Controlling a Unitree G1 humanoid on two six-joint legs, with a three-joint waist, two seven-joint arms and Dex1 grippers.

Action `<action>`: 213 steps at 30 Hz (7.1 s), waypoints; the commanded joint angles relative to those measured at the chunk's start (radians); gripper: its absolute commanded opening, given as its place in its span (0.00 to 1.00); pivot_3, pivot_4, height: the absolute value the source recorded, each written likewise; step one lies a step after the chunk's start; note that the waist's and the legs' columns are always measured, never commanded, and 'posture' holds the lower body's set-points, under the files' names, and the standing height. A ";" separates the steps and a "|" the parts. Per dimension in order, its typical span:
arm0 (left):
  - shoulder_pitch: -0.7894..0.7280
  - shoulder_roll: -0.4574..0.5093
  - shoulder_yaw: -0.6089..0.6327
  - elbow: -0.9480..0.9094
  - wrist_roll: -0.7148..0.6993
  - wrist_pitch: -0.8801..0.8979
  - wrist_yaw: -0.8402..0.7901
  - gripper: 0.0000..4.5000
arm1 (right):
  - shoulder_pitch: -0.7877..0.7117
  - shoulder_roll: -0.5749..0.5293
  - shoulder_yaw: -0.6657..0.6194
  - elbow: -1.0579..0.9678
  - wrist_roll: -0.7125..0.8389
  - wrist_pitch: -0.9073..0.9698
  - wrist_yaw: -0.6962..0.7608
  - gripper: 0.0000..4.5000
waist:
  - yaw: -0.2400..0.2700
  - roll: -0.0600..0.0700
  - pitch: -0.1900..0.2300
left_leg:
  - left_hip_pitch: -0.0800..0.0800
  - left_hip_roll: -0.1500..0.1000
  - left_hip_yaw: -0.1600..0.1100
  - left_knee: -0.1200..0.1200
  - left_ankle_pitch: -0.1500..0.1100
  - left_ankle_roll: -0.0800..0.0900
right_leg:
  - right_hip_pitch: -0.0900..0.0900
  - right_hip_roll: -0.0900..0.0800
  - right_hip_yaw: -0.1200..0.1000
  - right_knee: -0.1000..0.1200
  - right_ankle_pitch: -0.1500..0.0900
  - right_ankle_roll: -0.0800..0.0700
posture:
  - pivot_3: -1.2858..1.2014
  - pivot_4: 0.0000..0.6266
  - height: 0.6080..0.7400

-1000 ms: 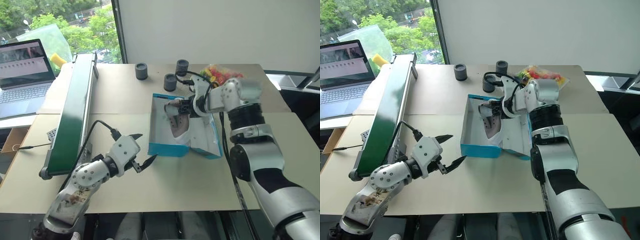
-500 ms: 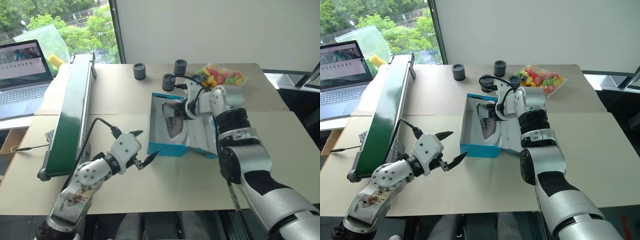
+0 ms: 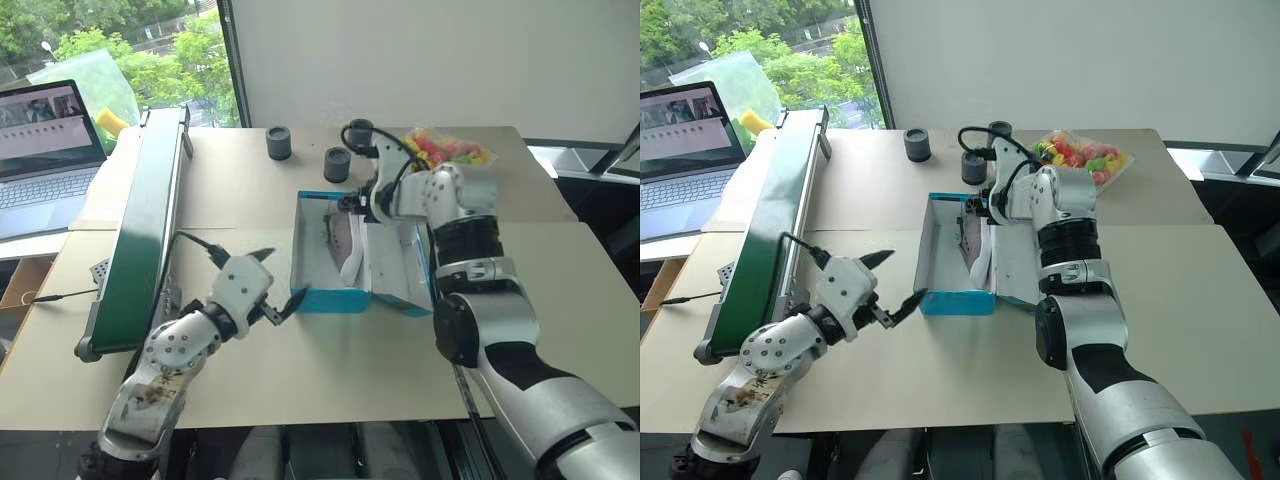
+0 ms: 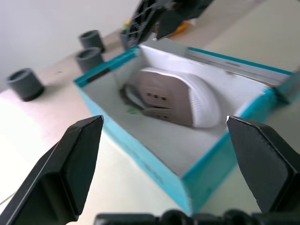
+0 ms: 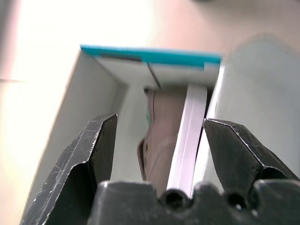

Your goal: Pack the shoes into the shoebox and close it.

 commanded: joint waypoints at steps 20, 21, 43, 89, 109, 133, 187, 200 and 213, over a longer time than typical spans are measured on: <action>0.020 -0.155 0.427 0.095 0.007 0.173 0.352 1.00 | 0.633 -0.177 0.483 -0.666 -0.037 -0.695 0.749 1.00 | 0.000 -0.002 -0.001 | 0.004 0.000 -0.007 0.003 -0.001 -0.002 | 0.002 0.001 0.000 0.003 0.001 0.001 | 0.52 0.24 0.93; 0.022 -0.151 0.428 0.095 0.005 0.174 0.349 1.00 | 0.636 -0.168 0.481 -0.660 -0.043 -0.708 0.745 1.00 | -0.001 -0.002 -0.001 | 0.004 0.000 -0.007 0.003 -0.001 -0.002 | 0.002 0.001 0.001 0.003 0.001 0.001 | 0.52 0.24 0.93; 0.001 -0.095 0.434 0.131 -0.007 0.198 0.324 1.00 | 0.637 -0.071 0.474 -0.693 -0.083 -0.629 0.602 1.00 | 0.005 -0.003 -0.002 | 0.006 0.000 -0.007 0.003 -0.001 -0.003 | 0.002 0.000 0.001 0.007 0.001 0.000 | 0.52 0.24 0.93; 0.010 -0.151 0.530 0.206 -0.113 0.264 0.362 1.00 | 0.647 -0.116 0.460 -0.748 -0.040 -0.671 0.728 1.00 | 0.005 -0.003 -0.002 | 0.006 0.000 -0.007 0.003 -0.001 -0.003 | 0.002 -0.001 0.001 0.007 0.001 0.000 | 0.52 0.24 0.93; -0.003 -0.202 0.562 0.234 -0.177 0.244 0.403 0.69 | 0.631 -0.103 0.426 -0.738 -0.031 -0.644 0.709 1.00 | 0.009 -0.003 -0.002 | 0.010 0.000 -0.006 0.003 -0.001 -0.003 | 0.004 -0.001 0.001 0.008 0.001 0.000 | 0.52 0.24 0.93; -0.085 -0.238 -0.085 0.002 0.033 -0.076 0.228 0.63 | 0.345 0.245 -0.215 -0.360 0.513 0.144 0.233 1.00 | 0.022 -0.004 -0.002 | 0.001 0.000 -0.006 0.001 0.000 -0.004 | -0.003 -0.003 0.000 0.008 0.002 -0.001 | 0.52 0.24 0.93; 0.014 -0.101 -0.069 -0.111 -0.066 0.108 0.100 0.99 | 0.118 -0.108 0.319 0.025 0.185 0.116 0.407 0.22 | 0.000 -0.003 -0.001 | 0.002 0.001 0.002 0.003 0.000 -0.003 | 0.000 0.001 0.000 0.006 0.001 -0.001 | 0.52 0.24 0.93; 0.042 -0.120 -0.085 -0.143 -0.046 0.121 0.136 1.00 | -0.069 0.029 0.334 0.477 -0.049 -0.197 0.497 0.41 | -0.005 -0.003 -0.002 | 0.007 0.002 0.003 0.003 0.000 -0.004 | 0.002 0.002 0.001 0.007 0.001 -0.002 | 0.52 0.24 0.93; 0.048 -0.108 -0.084 -0.126 -0.054 0.106 0.113 1.00 | -0.121 -0.073 0.231 0.219 0.003 -0.031 0.621 0.99 | 0.000 -0.003 -0.001 | 0.002 0.002 0.000 0.002 0.000 -0.004 | -0.001 0.002 0.000 0.007 0.001 -0.002 | 0.52 0.24 0.93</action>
